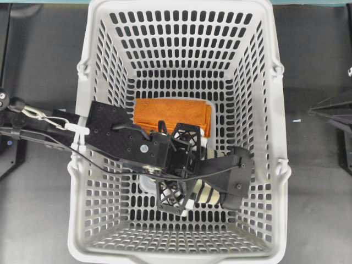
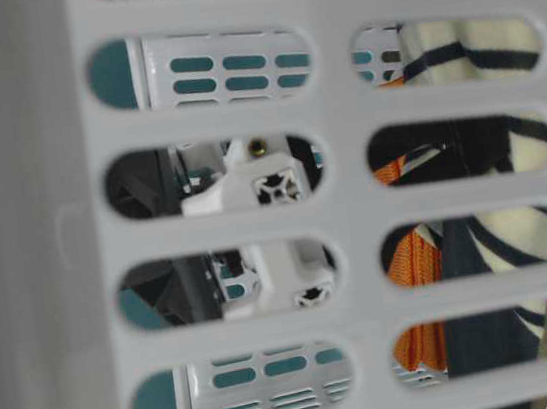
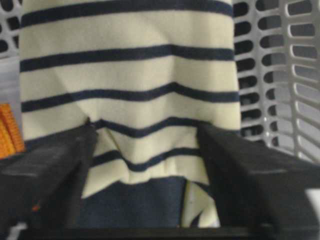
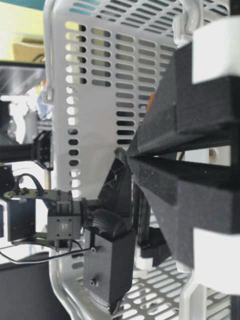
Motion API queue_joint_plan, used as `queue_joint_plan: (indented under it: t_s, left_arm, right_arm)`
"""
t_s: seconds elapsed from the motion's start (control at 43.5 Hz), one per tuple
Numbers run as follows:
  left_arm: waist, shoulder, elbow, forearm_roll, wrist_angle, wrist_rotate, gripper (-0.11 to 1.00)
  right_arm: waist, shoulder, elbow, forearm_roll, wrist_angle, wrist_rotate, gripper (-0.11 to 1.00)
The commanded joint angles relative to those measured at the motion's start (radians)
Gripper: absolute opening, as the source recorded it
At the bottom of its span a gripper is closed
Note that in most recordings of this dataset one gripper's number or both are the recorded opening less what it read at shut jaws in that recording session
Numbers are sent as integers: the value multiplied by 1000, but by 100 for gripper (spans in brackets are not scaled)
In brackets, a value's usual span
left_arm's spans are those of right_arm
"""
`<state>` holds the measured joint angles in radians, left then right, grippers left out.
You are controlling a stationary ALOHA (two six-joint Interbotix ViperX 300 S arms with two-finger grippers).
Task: Pick up the slipper from the shopping basket with the left arm.
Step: 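Lower the open left gripper onto the slipper's striped heel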
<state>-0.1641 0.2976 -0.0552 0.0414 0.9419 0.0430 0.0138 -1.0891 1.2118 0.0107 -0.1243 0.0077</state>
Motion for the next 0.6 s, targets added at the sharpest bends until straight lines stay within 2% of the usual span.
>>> queue_joint_plan:
  t_s: [0.0,0.046,0.138,0.23,0.414,0.575]
  left_arm:
    - [3,-12,-5,3,-3,6,67]
    - [3,-12,-8,3,2,6,56]
    - [3,-18,-15,3,3,8,26]
    - [5,-44,-32,3,14,8,6]
    - [12,-83,-115,3,138,6,4]
    - [17,-91,-258,5,311,0,4]
  right_arm:
    - [2,6,-6,3,-5,2,0]
    - [2,6,-6,3,-5,2,0]
    - [2,6,-3,8,-5,2,0]
    - [0,6,-5,9,-5,2,0]
    - [2,5,-3,9,-5,2,0]
    - [2,5,-3,9,-5,2,0]
